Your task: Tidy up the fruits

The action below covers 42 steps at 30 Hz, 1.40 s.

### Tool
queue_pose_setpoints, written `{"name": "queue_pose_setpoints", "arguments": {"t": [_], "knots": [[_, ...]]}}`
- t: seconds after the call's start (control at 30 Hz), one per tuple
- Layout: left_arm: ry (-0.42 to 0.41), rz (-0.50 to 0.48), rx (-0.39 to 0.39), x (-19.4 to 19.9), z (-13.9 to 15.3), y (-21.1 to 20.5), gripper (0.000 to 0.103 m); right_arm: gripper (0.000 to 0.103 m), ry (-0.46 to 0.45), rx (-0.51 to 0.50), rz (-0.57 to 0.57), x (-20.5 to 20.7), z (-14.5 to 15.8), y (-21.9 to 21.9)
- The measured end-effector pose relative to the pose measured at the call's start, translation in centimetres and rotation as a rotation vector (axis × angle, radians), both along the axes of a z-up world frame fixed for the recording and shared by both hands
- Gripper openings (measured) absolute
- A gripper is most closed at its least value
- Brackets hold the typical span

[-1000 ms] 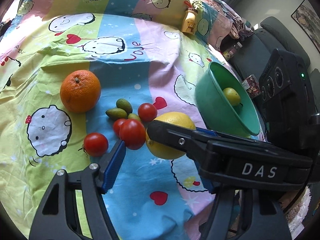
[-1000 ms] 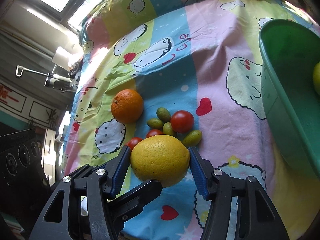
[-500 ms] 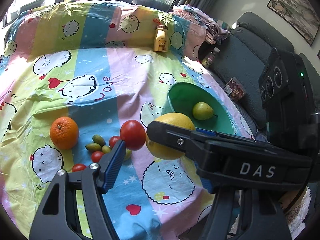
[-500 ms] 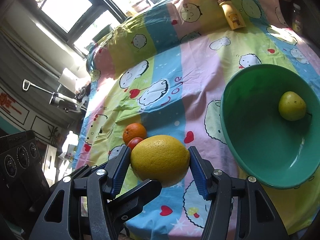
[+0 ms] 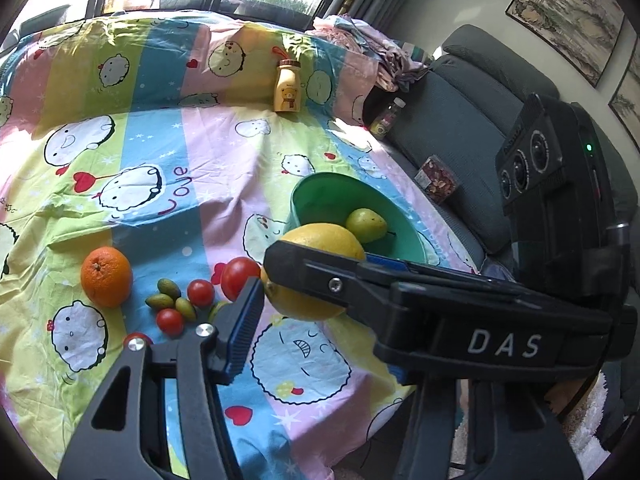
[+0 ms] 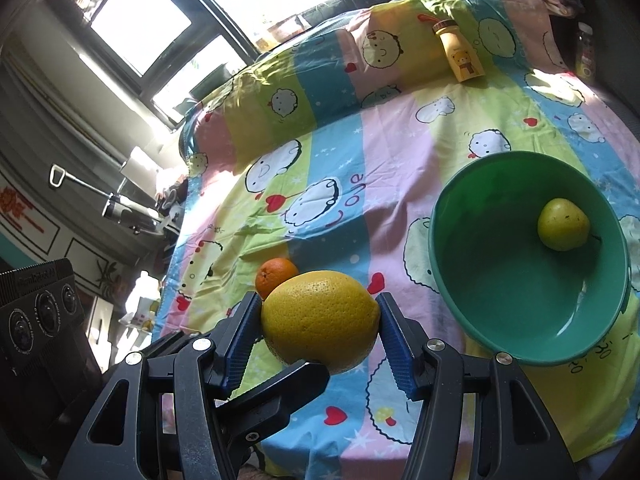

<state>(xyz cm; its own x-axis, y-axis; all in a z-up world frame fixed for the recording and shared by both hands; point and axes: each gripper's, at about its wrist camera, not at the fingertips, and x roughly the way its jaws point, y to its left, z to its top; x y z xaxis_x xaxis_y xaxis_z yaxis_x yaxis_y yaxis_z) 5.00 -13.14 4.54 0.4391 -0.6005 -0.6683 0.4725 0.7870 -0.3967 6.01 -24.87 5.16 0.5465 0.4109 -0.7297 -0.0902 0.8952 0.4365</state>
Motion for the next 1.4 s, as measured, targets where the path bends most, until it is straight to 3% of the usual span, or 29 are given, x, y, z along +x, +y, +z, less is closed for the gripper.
{"name": "queue_pose_setpoints", "arguments": {"t": [0.17, 0.27, 0.33, 0.43, 0.57, 0.73, 0.87, 0.97, 1.13, 1.27, 1.33, 1.37, 1.4], "knots": [[-0.014, -0.016, 0.012, -0.1, 0.0, -0.5, 0.052, 0.060, -0.009, -0.028, -0.017, -0.1, 0.0, 0.1], [0.022, -0.016, 0.025, 0.6, -0.9, -0.4, 0.052, 0.060, 0.022, -0.020, -0.015, 0.4, -0.9, 0.0], [0.027, 0.001, 0.057, 0.7, -1.8, -0.2, 0.053, 0.060, 0.029, -0.055, -0.019, 0.8, -1.7, 0.3], [0.059, -0.037, 0.029, 0.4, -2.9, 0.3, 0.055, 0.059, 0.060, -0.126, -0.057, 0.8, -3.1, -0.2], [0.081, -0.015, 0.046, 0.5, -4.1, 0.7, 0.054, 0.050, 0.104, -0.001, -0.026, 0.8, -4.5, -1.4], [0.130, 0.036, 0.045, 1.2, -5.9, 2.7, 0.056, 0.050, 0.136, -0.082, -0.060, 0.7, -5.5, -1.3], [0.213, 0.065, 0.079, 1.6, -8.4, 4.0, 0.060, 0.050, 0.200, -0.067, -0.052, 1.2, -7.1, -0.9], [0.260, 0.055, 0.094, 1.6, -10.1, 4.1, 0.065, 0.058, 0.259, -0.039, -0.009, 1.3, -8.9, 0.2], [0.284, 0.034, 0.126, 1.2, -11.4, 3.5, 0.067, 0.059, 0.326, -0.028, 0.009, 1.6, -11.2, 1.5], [0.282, 0.085, 0.163, 2.1, -11.9, 3.7, 0.067, 0.059, 0.347, -0.022, 0.017, 2.5, -12.1, 2.1], [0.279, 0.103, 0.143, 2.5, -11.7, 4.3, 0.067, 0.060, 0.338, -0.021, 0.008, 3.0, -11.9, 2.1], [0.274, 0.112, 0.126, 2.7, -11.5, 4.6, 0.067, 0.064, 0.329, -0.012, 0.006, 3.2, -11.7, 2.1], [0.269, 0.122, 0.116, 3.0, -11.4, 4.8, 0.067, 0.074, 0.323, -0.001, 0.002, 3.4, -11.5, 2.0]]}}
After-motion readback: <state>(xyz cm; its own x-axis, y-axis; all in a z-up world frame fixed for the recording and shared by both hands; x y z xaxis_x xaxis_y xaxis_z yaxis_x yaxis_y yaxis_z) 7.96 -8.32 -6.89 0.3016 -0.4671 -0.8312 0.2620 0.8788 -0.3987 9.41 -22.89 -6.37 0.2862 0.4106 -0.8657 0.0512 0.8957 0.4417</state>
